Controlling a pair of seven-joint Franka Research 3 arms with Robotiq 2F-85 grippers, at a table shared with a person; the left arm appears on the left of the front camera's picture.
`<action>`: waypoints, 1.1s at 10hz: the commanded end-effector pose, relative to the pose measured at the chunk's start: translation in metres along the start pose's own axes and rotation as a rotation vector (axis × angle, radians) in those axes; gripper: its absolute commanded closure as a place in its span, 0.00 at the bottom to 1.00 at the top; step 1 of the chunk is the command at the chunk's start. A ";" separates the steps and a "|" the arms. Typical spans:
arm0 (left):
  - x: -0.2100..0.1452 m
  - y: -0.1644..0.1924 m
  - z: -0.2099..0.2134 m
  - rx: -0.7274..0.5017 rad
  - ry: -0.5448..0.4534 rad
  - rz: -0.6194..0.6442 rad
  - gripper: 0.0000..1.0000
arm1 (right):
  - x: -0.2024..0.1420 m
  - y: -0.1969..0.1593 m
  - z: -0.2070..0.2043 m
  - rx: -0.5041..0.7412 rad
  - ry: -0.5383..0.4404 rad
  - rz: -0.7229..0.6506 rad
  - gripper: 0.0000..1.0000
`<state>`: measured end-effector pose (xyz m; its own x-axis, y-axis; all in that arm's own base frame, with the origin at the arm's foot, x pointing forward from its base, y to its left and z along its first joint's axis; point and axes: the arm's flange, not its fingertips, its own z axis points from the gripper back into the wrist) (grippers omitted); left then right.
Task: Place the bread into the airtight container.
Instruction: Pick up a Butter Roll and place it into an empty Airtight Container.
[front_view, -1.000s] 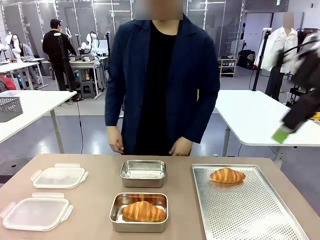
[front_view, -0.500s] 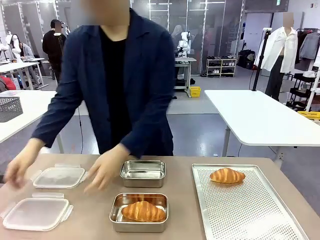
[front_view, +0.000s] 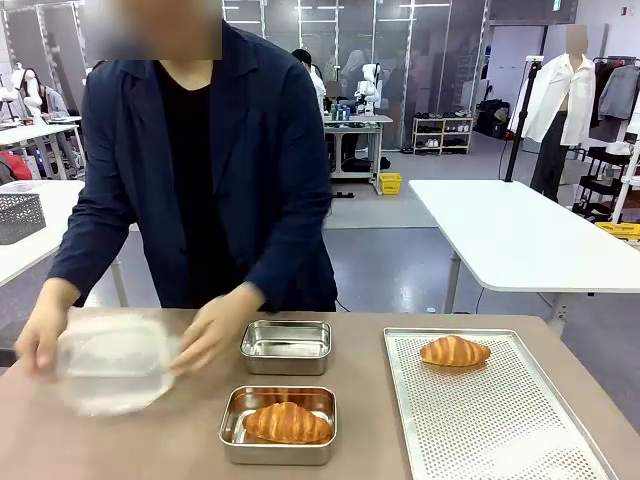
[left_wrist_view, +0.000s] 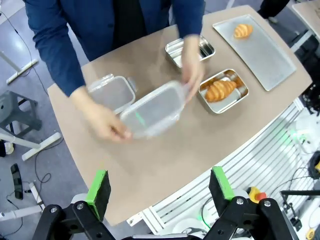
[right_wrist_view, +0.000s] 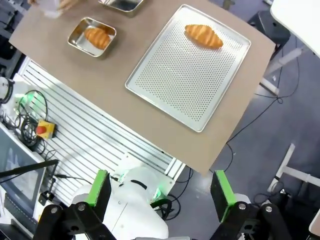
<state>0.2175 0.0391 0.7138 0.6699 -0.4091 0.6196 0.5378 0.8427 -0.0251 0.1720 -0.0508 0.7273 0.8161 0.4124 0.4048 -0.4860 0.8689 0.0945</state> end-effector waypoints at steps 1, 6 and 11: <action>0.001 -0.001 0.000 -0.004 -0.001 -0.007 0.00 | 0.000 -0.001 -0.002 0.002 0.004 -0.001 0.00; 0.001 -0.001 0.000 -0.004 -0.001 -0.007 0.00 | 0.134 -0.002 -0.194 0.213 0.090 0.155 0.00; 0.001 -0.001 0.000 -0.004 -0.001 -0.007 0.00 | 0.181 -0.028 -0.292 0.166 0.168 0.352 0.00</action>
<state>0.2178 0.0389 0.7137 0.6705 -0.4091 0.6189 0.5373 0.8430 -0.0249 0.4171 0.0912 0.5248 0.6278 0.7212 0.2928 -0.7756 0.6115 0.1567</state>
